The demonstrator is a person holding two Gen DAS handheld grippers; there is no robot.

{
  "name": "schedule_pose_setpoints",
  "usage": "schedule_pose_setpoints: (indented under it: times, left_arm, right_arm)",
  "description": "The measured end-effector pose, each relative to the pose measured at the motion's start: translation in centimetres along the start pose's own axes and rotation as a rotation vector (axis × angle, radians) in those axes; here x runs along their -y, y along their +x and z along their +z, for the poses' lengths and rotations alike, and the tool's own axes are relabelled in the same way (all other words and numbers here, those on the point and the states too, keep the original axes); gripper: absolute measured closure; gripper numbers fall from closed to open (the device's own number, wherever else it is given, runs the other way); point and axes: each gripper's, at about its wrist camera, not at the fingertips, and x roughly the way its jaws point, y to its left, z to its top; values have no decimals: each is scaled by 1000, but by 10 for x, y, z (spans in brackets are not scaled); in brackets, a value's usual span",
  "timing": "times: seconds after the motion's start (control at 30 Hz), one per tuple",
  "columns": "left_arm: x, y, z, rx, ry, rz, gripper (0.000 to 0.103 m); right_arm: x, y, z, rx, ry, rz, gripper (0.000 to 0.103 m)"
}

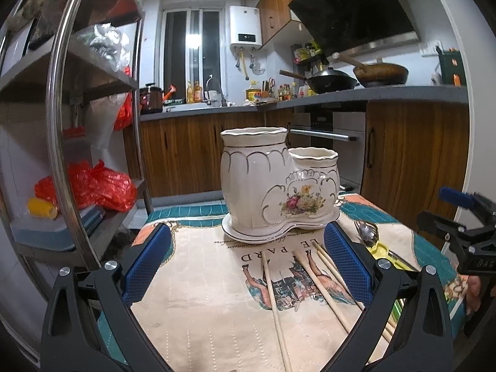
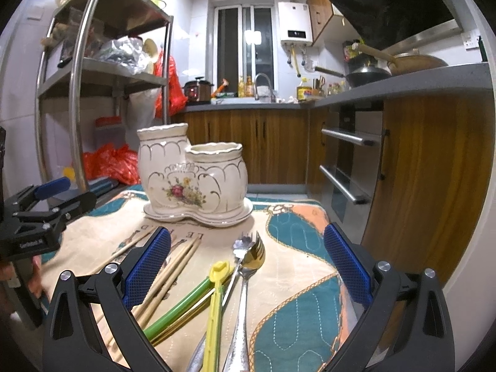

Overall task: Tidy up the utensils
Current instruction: 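Grasp the yellow-green utensil with the right gripper while the left grasps a chopstick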

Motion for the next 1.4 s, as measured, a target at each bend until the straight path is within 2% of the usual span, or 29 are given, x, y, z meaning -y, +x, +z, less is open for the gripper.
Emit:
schedule_pose_setpoints:
  times: [0.13, 0.23, 0.33, 0.47, 0.73, 0.8, 0.87, 1.03, 1.1, 1.23, 1.3, 1.4]
  left_arm:
    - [9, 0, 3, -48, 54, -53, 5]
    - [10, 1, 3, -113, 100, -67, 5]
    - [6, 9, 3, -229, 131, -85, 5]
    - [-10, 20, 3, -396, 86, -121, 5]
    - [-12, 35, 3, -559, 97, -200, 6]
    - [-14, 43, 3, -609, 68, -216, 17]
    - [-14, 48, 3, -644, 53, -224, 24]
    - [-9, 50, -1, -679, 101, -232, 36]
    - [-9, 53, -3, -699, 101, -238, 45]
    - [-9, 58, -6, -719, 103, -250, 55]
    - [-7, 61, -9, -739, 106, -257, 66]
    - [-5, 64, -13, -750, 115, -258, 73]
  right_arm:
    - [0, -1, 0, -1, 3, -8, 5]
    - [2, 4, 2, -45, -8, 14, 5]
    - [2, 12, 4, -136, -26, 29, 5]
    - [7, 22, 7, -305, -45, 63, 5]
    - [10, 30, 21, -477, -73, 112, 5]
    - [8, 36, 16, -529, -64, 134, 7]
    - [7, 43, 14, -570, -64, 144, 7]
    - [-2, 51, 11, -629, -92, 168, 29]
    - [-5, 54, 10, -655, -97, 190, 37]
    - [-7, 62, 8, -693, -93, 220, 55]
    - [-8, 65, 7, -705, -89, 229, 60]
    - [-10, 70, 4, -727, -95, 234, 66]
